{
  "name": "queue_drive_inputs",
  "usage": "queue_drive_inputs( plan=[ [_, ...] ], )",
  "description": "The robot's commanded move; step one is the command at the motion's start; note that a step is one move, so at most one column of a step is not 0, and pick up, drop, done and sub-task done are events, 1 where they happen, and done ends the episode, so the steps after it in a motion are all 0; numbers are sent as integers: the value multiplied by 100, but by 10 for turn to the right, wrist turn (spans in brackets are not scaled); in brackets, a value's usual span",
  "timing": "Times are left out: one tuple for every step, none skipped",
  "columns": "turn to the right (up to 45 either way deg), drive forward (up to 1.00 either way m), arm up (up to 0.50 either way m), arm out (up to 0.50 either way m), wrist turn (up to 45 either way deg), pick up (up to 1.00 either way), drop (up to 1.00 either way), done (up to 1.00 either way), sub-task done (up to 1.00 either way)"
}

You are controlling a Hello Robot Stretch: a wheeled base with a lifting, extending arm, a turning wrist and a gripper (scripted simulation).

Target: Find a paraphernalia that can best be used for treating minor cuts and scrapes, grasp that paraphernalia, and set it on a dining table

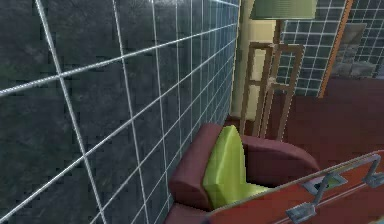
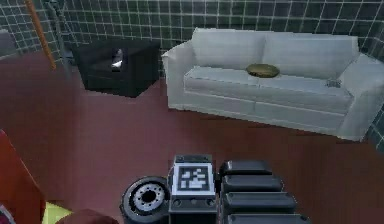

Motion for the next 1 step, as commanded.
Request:
queue_drive_inputs(
  plan=[
    [270, 0, 0, 0, 0, 0, 0, 0, 0]
  ],
)
